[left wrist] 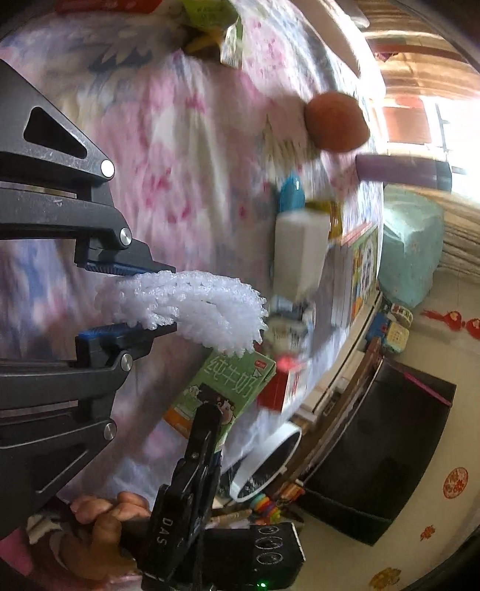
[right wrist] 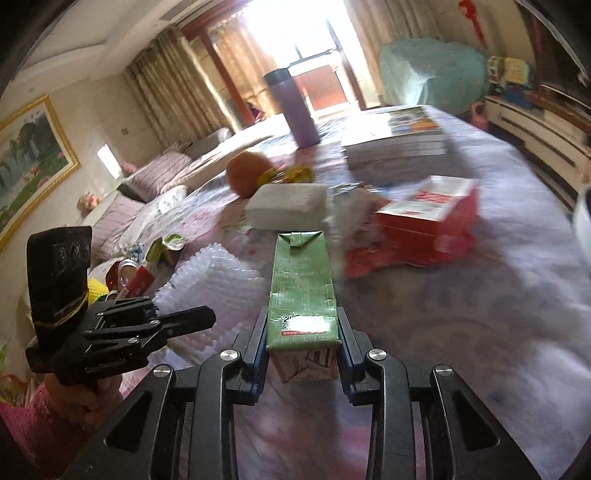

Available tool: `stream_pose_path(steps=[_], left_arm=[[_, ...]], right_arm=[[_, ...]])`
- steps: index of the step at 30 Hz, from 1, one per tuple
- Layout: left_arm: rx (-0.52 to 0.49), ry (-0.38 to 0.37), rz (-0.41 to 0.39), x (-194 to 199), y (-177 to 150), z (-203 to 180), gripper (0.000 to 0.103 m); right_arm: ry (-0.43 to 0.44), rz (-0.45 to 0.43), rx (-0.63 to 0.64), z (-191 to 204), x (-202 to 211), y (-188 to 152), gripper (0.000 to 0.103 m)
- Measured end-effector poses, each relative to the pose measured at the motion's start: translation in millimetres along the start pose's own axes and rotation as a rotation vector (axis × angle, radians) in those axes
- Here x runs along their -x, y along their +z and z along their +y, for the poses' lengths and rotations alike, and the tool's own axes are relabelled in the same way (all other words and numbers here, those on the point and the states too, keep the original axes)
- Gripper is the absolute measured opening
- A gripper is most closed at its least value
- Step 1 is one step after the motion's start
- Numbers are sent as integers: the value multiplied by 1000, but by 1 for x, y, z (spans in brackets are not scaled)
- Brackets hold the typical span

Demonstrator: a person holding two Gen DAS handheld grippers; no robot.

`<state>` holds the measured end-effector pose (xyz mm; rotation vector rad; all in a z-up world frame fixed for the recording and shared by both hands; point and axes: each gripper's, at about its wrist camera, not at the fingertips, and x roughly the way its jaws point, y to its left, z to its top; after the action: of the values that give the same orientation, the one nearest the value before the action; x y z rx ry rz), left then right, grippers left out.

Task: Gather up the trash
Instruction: 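Grasp the white foam net with the left tool while the right tool grasps the green carton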

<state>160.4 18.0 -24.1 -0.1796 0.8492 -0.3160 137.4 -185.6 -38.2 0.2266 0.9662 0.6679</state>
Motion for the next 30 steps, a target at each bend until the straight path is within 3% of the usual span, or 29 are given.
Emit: stream_pose_path(steps=[10, 20, 22, 24, 25, 27, 29, 30], left_arm=[[-27, -88, 12, -24, 7, -51, 20], [-35, -80, 35, -40, 9, -67, 20], [-30, -75, 38, -40, 8, -67, 20], [-27, -73, 39, -39, 9, -68, 20], [-25, -72, 39, -39, 9, -69, 20], [-28, -72, 40, -39, 9, -71, 20], [-33, -72, 40, -39, 10, -73, 20], [-35, -74, 41, -39, 10, -75, 20]], right_arm=[[-108, -73, -81, -44, 49, -15, 32], [-148, -48, -132, -67, 54, -24, 35], [-143, -40, -137, -67, 49, -21, 44], [-138, -31, -133, -67, 43, -19, 58], [-131, -28, -132, -67, 42, -19, 59], [-134, -23, -115, -64, 37, -17, 52], [-127, -22, -109, -63, 37, -18, 33], [-127, -24, -109, -64, 39, -19, 33]])
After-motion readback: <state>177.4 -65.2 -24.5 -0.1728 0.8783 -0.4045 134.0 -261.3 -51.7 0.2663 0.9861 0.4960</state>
